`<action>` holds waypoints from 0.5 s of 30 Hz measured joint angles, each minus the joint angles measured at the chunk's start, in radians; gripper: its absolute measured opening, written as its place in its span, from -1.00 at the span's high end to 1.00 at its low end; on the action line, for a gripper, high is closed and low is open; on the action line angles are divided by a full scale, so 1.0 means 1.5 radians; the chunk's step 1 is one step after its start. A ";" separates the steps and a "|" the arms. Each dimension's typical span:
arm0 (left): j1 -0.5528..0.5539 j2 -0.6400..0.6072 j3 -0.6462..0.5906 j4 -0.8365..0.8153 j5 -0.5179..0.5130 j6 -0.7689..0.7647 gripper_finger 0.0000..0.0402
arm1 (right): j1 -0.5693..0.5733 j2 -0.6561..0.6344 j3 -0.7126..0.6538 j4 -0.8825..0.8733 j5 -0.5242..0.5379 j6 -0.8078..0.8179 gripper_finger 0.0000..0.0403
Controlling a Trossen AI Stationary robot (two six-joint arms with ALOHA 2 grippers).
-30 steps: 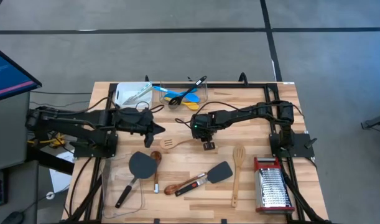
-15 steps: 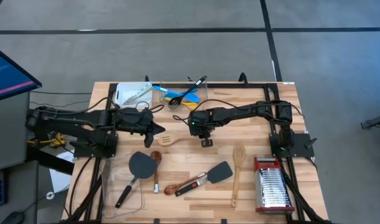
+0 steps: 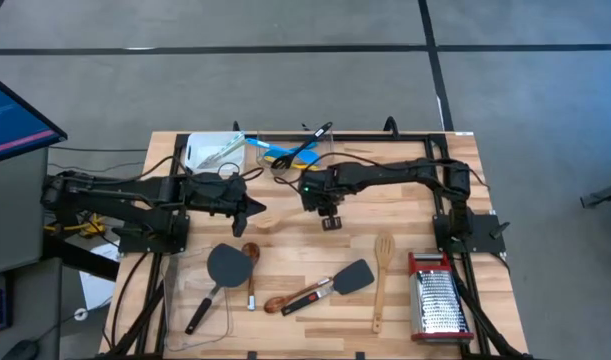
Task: Pick & Place Kitchen Items
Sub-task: Put the brown slotted spoon into the top transparent bin
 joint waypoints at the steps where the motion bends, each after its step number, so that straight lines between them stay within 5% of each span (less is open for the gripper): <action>1: 0.000 0.000 0.000 0.000 0.000 0.000 0.99 | -0.002 0.000 0.007 -0.005 0.000 0.000 0.62; 15: 0.000 0.000 0.000 0.008 0.000 0.000 0.99 | -0.027 -0.032 0.095 -0.138 0.034 -0.001 0.62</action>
